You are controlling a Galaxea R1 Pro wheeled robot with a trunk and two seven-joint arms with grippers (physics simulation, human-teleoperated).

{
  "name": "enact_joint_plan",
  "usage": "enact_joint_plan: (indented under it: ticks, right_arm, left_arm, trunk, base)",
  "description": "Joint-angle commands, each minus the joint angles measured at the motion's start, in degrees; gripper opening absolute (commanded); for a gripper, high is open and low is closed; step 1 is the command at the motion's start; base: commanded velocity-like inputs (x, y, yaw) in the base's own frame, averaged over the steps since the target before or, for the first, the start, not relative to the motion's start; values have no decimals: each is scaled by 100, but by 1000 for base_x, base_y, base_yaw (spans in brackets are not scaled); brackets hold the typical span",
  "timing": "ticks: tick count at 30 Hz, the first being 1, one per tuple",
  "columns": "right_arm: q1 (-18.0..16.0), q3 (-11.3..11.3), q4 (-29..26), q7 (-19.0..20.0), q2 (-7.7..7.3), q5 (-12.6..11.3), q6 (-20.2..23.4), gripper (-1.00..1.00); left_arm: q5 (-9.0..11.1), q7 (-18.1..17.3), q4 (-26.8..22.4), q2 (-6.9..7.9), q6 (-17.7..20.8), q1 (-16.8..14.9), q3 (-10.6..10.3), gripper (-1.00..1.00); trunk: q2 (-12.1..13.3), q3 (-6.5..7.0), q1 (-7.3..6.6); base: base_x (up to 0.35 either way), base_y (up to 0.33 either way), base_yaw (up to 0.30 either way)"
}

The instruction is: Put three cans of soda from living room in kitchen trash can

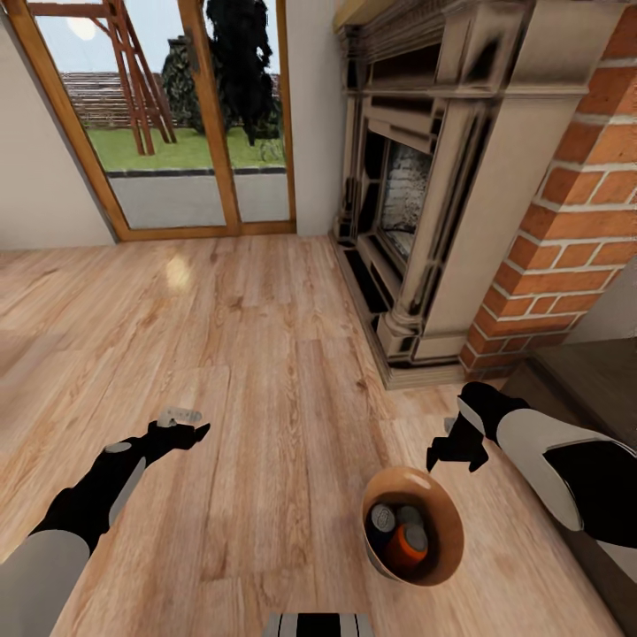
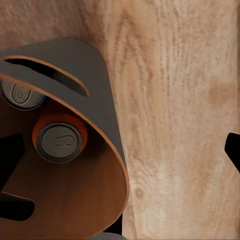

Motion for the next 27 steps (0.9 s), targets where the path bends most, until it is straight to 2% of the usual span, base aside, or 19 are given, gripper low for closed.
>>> enact_joint_plan:
  ticks: [1,5,10,11,14,15,18,21,22,27]
  right_arm:
    - [1,2,0,0,1,2,0,100]
    - [106,-5,-5,0,-3,-1,0,100]
    - [291,-6,-144,0,-3,-2,0,100]
    - [425,-9,-223,0,-9,-2,0,100]
    - [546,-10,-328,-2,-10,-2,0,100]
    - [864,-10,-669,-6,-12,0,0,100]
    - [1007,-11,-901,-5,-13,1,0,100]
    - [1312,-15,-1380,-9,-14,8,0,100]
    - [1595,-14,-1819,-11,-14,22,0,100]
    - [1630,-12,-1875,-16,-14,31,0,100]
  left_arm:
    - [-1,2,0,-1,14,0,0,100]
    - [-7,10,22,-3,68,0,0,100]
    - [3,156,422,-14,171,0,-10,100]
    - [-3,263,641,-78,189,-1,-18,100]
    - [-7,443,811,-165,203,-5,-22,100]
    - [-11,819,968,-253,214,-7,-26,100]
    - [-11,900,989,-261,212,-3,-25,100]
    - [-12,964,1021,-265,179,-3,-26,100]
    - [-5,990,1369,-270,130,0,-22,100]
    - [-3,997,1461,-273,124,0,-19,100]
  trunk:
    - [2,23,-2]
    - [123,99,-71]
    - [324,189,-180]
    - [364,207,-202]
    - [484,260,-268]
    - [525,278,-290]
    - [645,332,-356]
    - [765,386,-422]
    - [805,404,-444]
    - [1006,494,-554]
  base:
    - [0,0,0]
    - [0,0,0]
    - [0,0,0]
    - [0,0,0]
    - [0,0,0]
    - [0,0,0]
    - [0,0,0]
    - [0,0,0]
    - [0,0,0]
    - [0,0,0]
